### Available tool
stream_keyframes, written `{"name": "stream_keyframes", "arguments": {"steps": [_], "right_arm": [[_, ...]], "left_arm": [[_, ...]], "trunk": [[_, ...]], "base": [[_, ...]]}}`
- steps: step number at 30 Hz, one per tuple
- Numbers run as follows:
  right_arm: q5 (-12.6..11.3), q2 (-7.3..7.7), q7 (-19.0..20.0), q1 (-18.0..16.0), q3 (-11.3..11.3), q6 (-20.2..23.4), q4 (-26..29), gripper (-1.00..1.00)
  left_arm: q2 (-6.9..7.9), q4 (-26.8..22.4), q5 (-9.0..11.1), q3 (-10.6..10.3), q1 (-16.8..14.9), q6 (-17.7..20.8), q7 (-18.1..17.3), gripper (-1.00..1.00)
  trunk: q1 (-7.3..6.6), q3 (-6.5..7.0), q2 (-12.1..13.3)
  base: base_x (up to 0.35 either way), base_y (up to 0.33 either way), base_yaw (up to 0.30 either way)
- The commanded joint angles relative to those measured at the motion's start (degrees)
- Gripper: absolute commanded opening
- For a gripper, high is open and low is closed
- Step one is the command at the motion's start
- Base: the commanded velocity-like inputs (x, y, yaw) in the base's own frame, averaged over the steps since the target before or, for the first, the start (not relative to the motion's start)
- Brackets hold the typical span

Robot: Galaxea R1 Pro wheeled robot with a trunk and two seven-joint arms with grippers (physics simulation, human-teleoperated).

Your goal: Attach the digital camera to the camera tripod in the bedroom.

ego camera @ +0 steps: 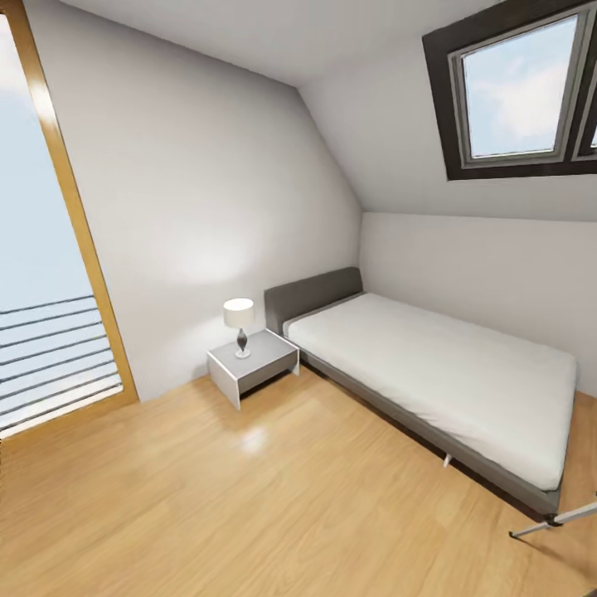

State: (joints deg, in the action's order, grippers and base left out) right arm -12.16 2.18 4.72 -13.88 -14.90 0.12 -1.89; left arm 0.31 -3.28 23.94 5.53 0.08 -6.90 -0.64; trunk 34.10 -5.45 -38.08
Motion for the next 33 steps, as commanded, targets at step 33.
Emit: {"name": "stream_keyframes", "arguments": {"steps": [33], "right_arm": [[-0.7,0.02,-0.2,-0.1,-0.4,-0.2,-0.1,1.0]], "left_arm": [[-0.04,0.0,-0.2,0.5,0.0,0.0,-0.1,1.0]], "trunk": [[0.03,-0.08,-0.1]], "base": [[0.042,0.227,-0.001]]}}
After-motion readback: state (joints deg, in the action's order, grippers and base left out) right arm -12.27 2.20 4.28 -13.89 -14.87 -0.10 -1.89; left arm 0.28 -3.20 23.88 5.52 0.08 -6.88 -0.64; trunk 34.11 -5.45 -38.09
